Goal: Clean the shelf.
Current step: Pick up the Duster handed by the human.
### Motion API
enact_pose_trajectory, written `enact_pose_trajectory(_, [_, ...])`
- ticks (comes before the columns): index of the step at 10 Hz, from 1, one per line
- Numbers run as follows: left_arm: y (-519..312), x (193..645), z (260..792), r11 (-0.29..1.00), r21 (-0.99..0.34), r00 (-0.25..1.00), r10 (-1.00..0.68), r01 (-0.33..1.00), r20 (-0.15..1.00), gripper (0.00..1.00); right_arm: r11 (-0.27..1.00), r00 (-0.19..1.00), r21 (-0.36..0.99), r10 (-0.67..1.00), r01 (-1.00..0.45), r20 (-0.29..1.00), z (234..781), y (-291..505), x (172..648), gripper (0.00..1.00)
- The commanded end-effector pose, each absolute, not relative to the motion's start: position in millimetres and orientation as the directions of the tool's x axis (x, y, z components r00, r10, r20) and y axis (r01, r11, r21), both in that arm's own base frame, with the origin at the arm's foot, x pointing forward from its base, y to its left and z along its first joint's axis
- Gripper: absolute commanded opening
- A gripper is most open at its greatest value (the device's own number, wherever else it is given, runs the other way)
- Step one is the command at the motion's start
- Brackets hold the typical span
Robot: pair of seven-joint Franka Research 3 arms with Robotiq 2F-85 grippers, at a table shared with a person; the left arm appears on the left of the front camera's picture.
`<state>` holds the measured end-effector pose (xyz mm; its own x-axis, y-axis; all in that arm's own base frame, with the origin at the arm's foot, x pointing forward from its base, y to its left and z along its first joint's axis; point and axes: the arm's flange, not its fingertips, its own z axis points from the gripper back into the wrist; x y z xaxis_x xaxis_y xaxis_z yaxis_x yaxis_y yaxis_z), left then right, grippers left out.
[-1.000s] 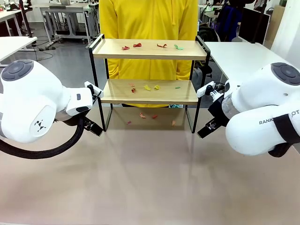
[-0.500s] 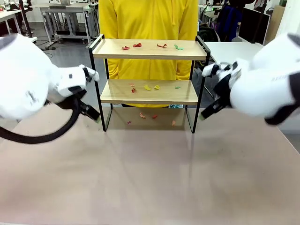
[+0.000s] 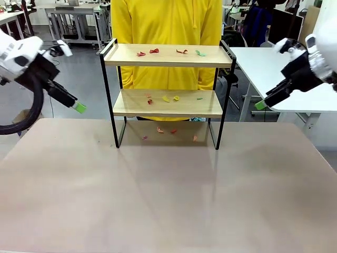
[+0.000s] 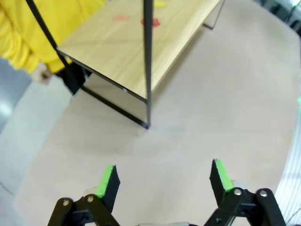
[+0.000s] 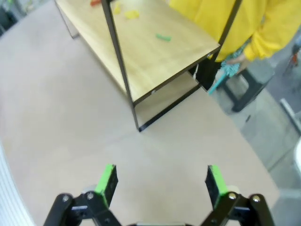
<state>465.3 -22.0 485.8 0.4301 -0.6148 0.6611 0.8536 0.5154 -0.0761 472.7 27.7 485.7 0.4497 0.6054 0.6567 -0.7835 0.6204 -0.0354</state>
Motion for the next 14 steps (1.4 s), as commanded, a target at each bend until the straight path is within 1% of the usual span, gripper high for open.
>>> enact_pose_trajectory(1, [5.9, 510.4, 457.3, 0.366, -0.094, 0.295, -0.544, 0.926, 0.785, 1.0, 0.378, 0.247, -0.006, 0.616, -0.926, 0.748, 456.0, -0.2, 515.8, 1.0])
enact_pose_trajectory(2, [0.3, 515.9, 454.3, 0.354, -0.054, 0.248, -0.53, 0.934, 0.811, 1.0, 0.362, 0.227, -0.012, 0.61, -0.932, 0.759, 445.9, -10.8, 524.5, 1.0])
enact_pose_trajectory(3, [0.9, 516.1, 454.8, 0.422, -0.072, 0.28, -0.454, 0.904, 0.846, 1.0, 0.327, 0.233, 0.038, 0.584, -0.944, 0.777, 435.2, -15.7, 528.0, 1.0])
enact_pose_trajectory(4, [9.0, 489.3, 467.6, 0.426, -0.036, 0.292, -0.555, 0.904, 0.778, 1.0, 0.464, 0.286, -0.044, 0.614, -0.885, 0.735, 470.1, 3.5, 490.1, 1.0])
enact_pose_trajectory(9, [9.0, 489.3, 467.6, 0.426, -0.036, 0.292, -0.555, 0.904, 0.778, 1.0, 0.464, 0.286, -0.044, 0.614, -0.885, 0.735, 470.1, 3.5, 490.1, 1.0])
enact_pose_trajectory(10, [8.9, 495.8, 465.4, 0.43, -0.018, 0.281, -0.557, 0.903, 0.782, 1.0, 0.441, 0.264, -0.05, 0.621, -0.896, 0.739, 470.3, 2.3, 496.6, 1.0])
enact_pose_trajectory(11, [31.9, 538.5, 472.0, 0.332, -0.126, 0.284, -0.485, 0.935, 0.827, 1.0, 0.404, 0.309, 0.041, 0.628, -0.914, 0.714, 476.1, -15.3, 539.4, 1.0])
enact_pose_trajectory(12, [59.3, 584.5, 468.8, 0.3, -0.225, 0.336, -0.401, 0.927, 0.852, 1.0, 0.379, 0.304, 0.084, 0.569, -0.922, 0.764, 474.8, -35.5, 582.6, 1.0])
enact_pose_trajectory(14, [95.9, 635.4, 447.0, 0.303, -0.227, 0.32, -0.308, 0.926, 0.896, 1.0, 0.313, 0.251, 0.111, 0.453, -0.943, 0.855, 453.9, -65.2, 631.6, 1.0])
